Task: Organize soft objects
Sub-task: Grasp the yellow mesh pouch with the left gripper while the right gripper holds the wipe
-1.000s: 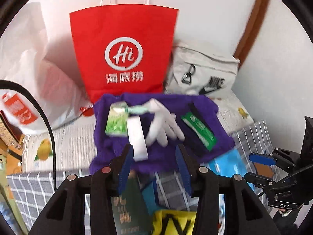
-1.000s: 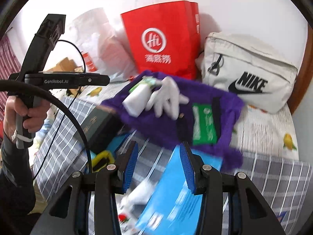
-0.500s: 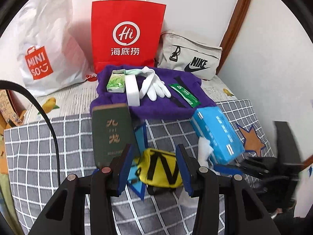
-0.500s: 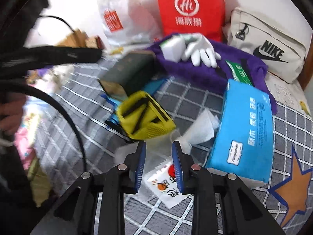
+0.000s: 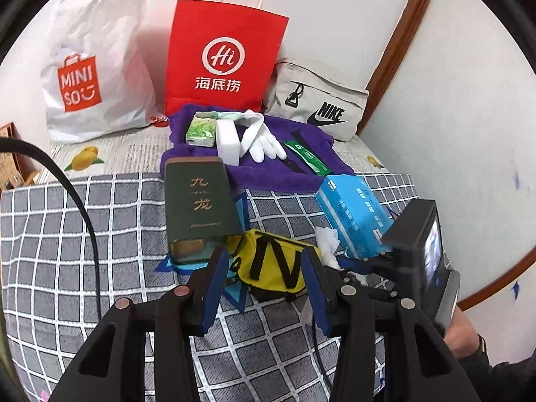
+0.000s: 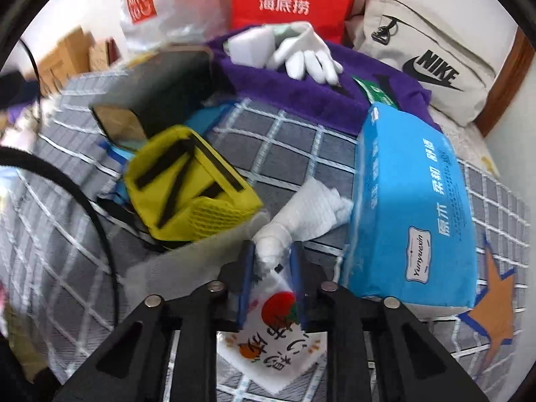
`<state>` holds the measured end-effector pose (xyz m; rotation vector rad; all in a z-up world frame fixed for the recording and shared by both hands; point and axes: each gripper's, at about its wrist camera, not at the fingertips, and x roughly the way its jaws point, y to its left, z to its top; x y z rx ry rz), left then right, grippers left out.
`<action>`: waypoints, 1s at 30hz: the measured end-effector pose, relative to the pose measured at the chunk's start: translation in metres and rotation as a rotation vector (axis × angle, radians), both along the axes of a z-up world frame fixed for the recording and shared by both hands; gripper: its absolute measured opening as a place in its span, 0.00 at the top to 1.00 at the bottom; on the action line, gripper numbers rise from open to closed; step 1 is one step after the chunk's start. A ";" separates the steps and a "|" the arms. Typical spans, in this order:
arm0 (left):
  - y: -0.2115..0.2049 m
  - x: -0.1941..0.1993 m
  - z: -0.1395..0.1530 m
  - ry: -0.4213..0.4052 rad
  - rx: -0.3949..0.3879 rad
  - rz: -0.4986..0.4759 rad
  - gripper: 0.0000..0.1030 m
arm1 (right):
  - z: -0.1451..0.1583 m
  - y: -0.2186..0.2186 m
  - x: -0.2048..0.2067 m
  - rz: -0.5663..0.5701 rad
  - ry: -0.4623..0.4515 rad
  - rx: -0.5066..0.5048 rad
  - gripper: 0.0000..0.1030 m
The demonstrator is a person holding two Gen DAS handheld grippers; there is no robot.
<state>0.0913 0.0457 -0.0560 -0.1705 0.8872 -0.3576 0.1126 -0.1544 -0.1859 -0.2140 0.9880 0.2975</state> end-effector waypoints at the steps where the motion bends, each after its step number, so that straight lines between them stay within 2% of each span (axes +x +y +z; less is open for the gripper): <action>1: 0.003 -0.001 -0.002 0.003 0.001 0.006 0.59 | 0.005 -0.003 -0.002 0.008 -0.005 0.034 0.80; 5: 0.010 -0.001 -0.018 0.040 0.002 0.025 0.58 | 0.022 -0.010 -0.010 0.026 -0.014 0.132 0.80; 7: 0.010 0.001 -0.029 0.073 -0.005 0.026 0.52 | 0.031 -0.014 -0.017 0.038 -0.023 0.172 0.80; 9: 0.004 0.004 -0.042 0.099 -0.003 0.015 0.52 | 0.038 -0.018 -0.024 0.047 -0.035 0.201 0.80; 15: -0.020 0.022 -0.074 0.173 0.033 -0.001 0.52 | 0.044 -0.028 -0.042 0.067 -0.042 0.218 0.80; 21: -0.036 0.043 -0.087 0.168 0.046 0.008 0.52 | 0.039 -0.037 -0.048 0.075 -0.030 0.223 0.80; 23: -0.041 0.048 -0.095 0.180 0.076 0.011 0.55 | 0.036 -0.040 -0.046 0.068 -0.022 0.229 0.80; 25: -0.045 0.048 -0.100 0.169 0.104 0.015 0.74 | 0.033 -0.043 -0.044 0.061 -0.016 0.232 0.80; 30: -0.042 0.038 -0.099 0.165 0.100 -0.022 0.76 | 0.030 -0.045 -0.043 0.058 -0.010 0.236 0.80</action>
